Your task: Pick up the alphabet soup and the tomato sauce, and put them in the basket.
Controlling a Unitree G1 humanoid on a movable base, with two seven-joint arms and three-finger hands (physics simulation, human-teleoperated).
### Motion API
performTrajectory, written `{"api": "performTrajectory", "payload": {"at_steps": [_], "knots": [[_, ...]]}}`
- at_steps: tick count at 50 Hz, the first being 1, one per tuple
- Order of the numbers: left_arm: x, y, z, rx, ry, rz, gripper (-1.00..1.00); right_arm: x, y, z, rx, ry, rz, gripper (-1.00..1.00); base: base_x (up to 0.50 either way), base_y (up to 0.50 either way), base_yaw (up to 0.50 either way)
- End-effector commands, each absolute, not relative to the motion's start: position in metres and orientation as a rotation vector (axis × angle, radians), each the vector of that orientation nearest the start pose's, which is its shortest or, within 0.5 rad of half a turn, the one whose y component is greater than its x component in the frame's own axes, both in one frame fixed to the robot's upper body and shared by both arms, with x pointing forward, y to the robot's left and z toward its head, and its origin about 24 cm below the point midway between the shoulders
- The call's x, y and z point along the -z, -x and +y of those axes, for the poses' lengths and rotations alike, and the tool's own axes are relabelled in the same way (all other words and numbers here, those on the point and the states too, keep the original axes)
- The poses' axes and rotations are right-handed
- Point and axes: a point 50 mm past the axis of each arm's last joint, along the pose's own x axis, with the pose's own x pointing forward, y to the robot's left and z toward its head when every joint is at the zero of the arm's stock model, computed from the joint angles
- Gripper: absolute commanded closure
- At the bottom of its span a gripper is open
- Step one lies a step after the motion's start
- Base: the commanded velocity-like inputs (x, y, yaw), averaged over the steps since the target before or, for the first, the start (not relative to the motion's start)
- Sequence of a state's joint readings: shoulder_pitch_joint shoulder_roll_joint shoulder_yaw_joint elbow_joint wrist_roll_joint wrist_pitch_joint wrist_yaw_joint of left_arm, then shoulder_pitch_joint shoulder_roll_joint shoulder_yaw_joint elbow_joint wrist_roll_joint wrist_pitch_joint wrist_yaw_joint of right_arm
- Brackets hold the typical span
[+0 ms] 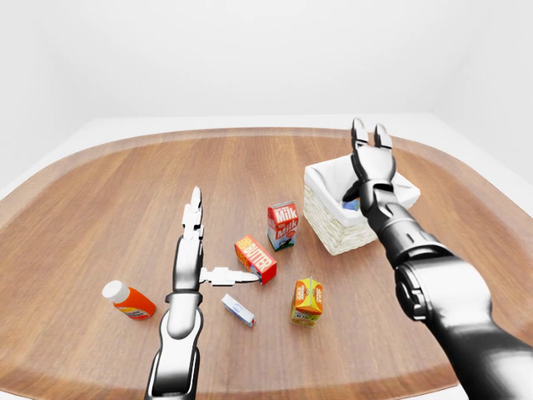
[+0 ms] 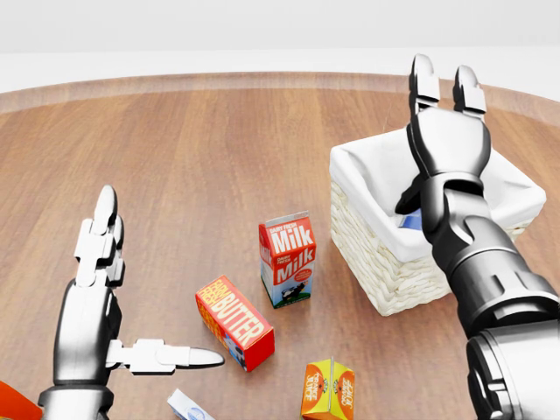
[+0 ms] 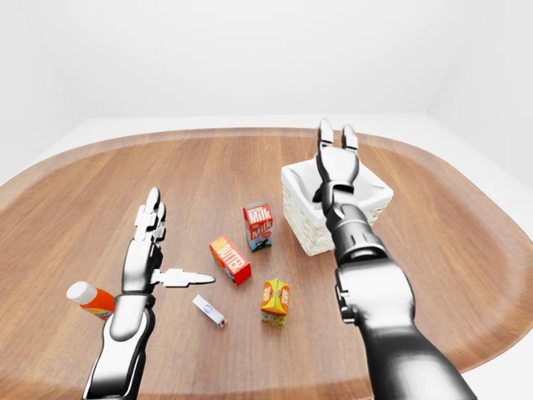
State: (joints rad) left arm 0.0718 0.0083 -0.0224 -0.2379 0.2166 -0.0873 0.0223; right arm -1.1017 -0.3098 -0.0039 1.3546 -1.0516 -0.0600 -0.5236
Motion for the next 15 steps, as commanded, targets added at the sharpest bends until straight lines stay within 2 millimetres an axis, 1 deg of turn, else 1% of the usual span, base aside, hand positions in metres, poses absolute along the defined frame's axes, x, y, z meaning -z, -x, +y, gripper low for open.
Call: {"api": "performTrajectory", "payload": {"at_steps": [1,15], "knots": [[-0.088,-0.237,0.149,-0.030,-0.224,-0.258,-1.00,-0.163,-0.414,-0.199,0.370,1.334,-0.179,-1.00,0.00,0.00,0.00],[-0.089,-0.237,0.149,-0.030,-0.224,-0.259,-1.00,-0.194,-0.419,-0.203,0.434,1.318,-0.237,-1.00,0.00,0.00,0.00]]}}
